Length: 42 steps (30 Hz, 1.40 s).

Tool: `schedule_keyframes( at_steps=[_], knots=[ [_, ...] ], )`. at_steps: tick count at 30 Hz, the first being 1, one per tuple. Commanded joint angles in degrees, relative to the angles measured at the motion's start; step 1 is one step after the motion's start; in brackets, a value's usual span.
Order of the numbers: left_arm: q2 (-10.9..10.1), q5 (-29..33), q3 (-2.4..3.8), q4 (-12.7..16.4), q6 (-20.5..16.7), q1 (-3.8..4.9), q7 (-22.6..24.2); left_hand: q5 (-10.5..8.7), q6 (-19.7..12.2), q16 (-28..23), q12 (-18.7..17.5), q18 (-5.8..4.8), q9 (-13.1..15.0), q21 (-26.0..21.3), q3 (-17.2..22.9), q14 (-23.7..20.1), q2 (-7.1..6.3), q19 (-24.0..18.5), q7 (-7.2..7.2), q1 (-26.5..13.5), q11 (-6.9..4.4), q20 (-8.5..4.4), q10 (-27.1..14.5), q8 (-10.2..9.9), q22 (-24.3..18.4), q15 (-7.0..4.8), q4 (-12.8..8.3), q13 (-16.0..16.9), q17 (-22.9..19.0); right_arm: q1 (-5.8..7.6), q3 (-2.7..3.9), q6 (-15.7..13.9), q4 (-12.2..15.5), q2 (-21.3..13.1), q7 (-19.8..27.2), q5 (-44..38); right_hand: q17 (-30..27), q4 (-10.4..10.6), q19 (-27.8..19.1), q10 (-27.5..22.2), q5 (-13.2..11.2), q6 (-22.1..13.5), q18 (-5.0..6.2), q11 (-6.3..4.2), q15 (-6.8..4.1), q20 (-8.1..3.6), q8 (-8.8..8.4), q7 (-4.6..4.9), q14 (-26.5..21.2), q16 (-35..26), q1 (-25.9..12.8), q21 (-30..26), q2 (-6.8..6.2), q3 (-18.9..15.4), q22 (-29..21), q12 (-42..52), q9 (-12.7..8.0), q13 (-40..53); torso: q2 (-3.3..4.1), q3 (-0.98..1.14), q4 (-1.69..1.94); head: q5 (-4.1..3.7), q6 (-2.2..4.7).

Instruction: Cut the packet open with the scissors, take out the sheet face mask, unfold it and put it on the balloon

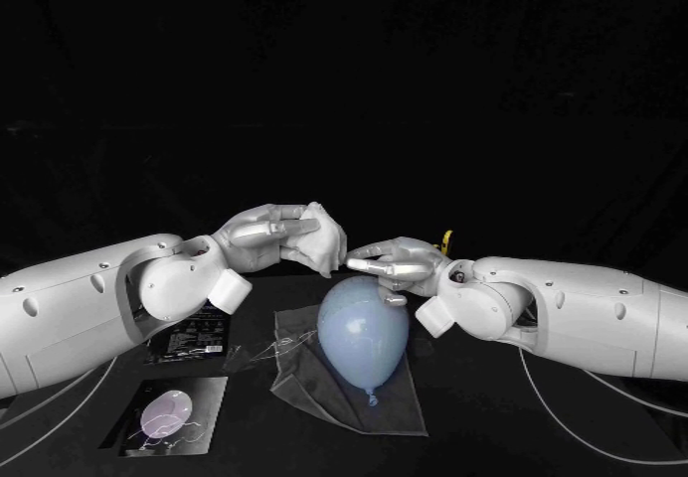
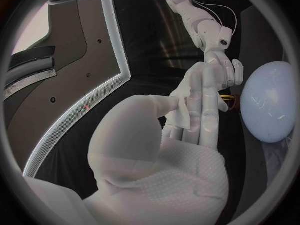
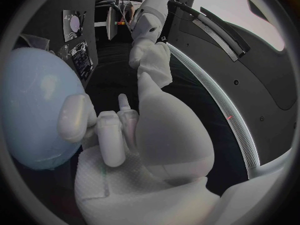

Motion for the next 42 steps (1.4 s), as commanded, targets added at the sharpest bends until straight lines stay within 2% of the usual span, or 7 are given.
schedule_keyframes(
  at_steps=[1,4,9,15,20,34,42],
  knots=[
    [0.0,-0.3,0.09,0.1,0.8,0.06,1.3,0.19,1.2,1.5,-0.2,0.45,2.4,1.1,-0.1,0.7,0.43,0.6,2.05,0.0,-0.44,-0.28,0.0,0.3,0.6,-0.15,0.3,0.0,1.3,0.02,0.01,6.1,0.0,-0.4,1.8,2.2,15.0,-1.4,-0.4,3.0,4.8,-0.4,-0.43,-0.3,-0.02,-0.14,-0.2,-0.15,6.1,0.2,1.8,0.0,0.08,1.1,8.9,0.0,-0.1,11.1,0.04,0.02,-0.06,-0.01,0.12],
    [0.0,-0.3,0.09,0.1,0.7,0.06,1.4,0.18,1.3,3.6,-0.2,0.44,2.9,2.5,0.0,1.0,0.35,1.0,1.95,0.0,-0.58,-0.59,0.1,0.2,1.4,-0.38,0.4,0.0,3.0,0.02,0.02,7.8,0.0,-0.8,1.5,2.1,15.0,-2.6,-0.6,3.0,12.3,-0.6,-0.42,-0.4,-0.13,-0.21,-0.43,-0.17,6.1,0.2,2.7,0.2,-0.79,4.0,8.9,0.1,-0.3,11.2,0.03,0.0,-0.05,-0.07,0.11],
    [0.1,-0.5,0.09,0.1,0.7,0.06,1.5,0.18,1.3,9.2,-0.2,0.29,4.0,6.1,0.4,0.4,0.14,0.8,1.76,-0.1,-0.81,-1.1,0.1,-0.1,3.7,-0.7,0.8,0.0,7.3,0.02,0.02,10.6,-0.1,-1.0,0.8,2.0,15.0,-3.1,-1.2,2.9,13.3,-1.4,-0.28,-0.52,-0.2,-0.25,-0.94,-0.31,6.1,0.2,1.8,-0.3,-2.13,6.8,8.7,-0.1,-0.7,11.1,-0.01,-0.02,-0.01,-0.12,0.09],
    [0.2,-0.8,0.09,0.2,0.8,0.06,1.5,0.18,1.3,13.0,-0.2,0.27,4.9,8.7,0.6,-1.1,0.04,-0.3,1.72,-0.2,-0.84,-1.17,0.2,-0.4,5.5,-0.77,0.9,0.0,10.1,0.02,0.02,11.2,-0.5,-0.5,0.8,2.3,15.0,-2.4,-1.5,2.9,0.8,-2.4,-0.27,-0.41,-0.07,-0.13,-1.01,-0.31,6.1,0.2,-2.1,-0.2,-3.14,7.8,8.6,-0.1,-0.6,11.1,0.03,-0.02,0.04,-0.22,0.09],
    [0.2,-1.1,0.09,0.2,0.8,0.06,1.4,0.18,1.3,15.2,-0.2,0.3,5.5,10.4,0.6,-1.7,0.03,-1.0,1.7,-0.2,-0.86,-1.17,0.2,-0.5,6.6,-0.82,1.0,0.0,11.5,0.02,0.02,9.7,-0.7,0.1,1.7,3.0,15.0,-2.3,-1.5,3.1,-4.6,-2.5,-0.28,-0.27,0.06,0.02,-0.64,-0.21,6.1,0.2,-3.6,0.0,-2.78,6.8,8.6,0.2,-0.5,11.4,0.06,0.0,0.05,-0.18,0.07],
    [0.2,-1.4,0.09,0.3,0.8,0.06,1.3,0.17,1.4,18.8,-0.2,0.37,6.4,13.2,0.8,-2.3,-0.03,-2.1,1.67,-0.2,-0.9,-1.16,0.3,-0.9,8.5,-0.88,1.2,0.0,13.5,0.01,0.04,8.3,-0.5,1.1,3.0,4.0,15.0,-2.1,-1.6,3.2,-6.1,-2.2,-0.28,-0.19,0.14,0.09,-0.16,-0.14,6.1,0.2,-4.7,0.0,-2.6,5.5,8.6,0.3,-0.2,11.5,0.01,0.0,-0.06,-0.27,-0.03],
    [0.3,-1.6,0.09,0.2,0.5,0.06,1.3,0.17,1.4,19.9,-0.2,0.38,6.7,14.0,0.8,-2.4,-0.02,-2.6,1.67,-0.2,-0.9,-1.14,0.3,-1.0,9.1,-0.89,1.2,0.0,14.0,0.01,0.05,7.5,-0.4,1.3,3.7,4.2,15.0,-2.2,-1.1,3.7,-6.1,2.1,-0.45,-0.42,-0.03,-0.04,2.3,-0.37,6.1,0.2,-4.5,1.1,-1.32,4.3,8.8,0.9,0.8,12.1,0.02,-0.02,-0.02,-0.42,0.02]
  ],
)
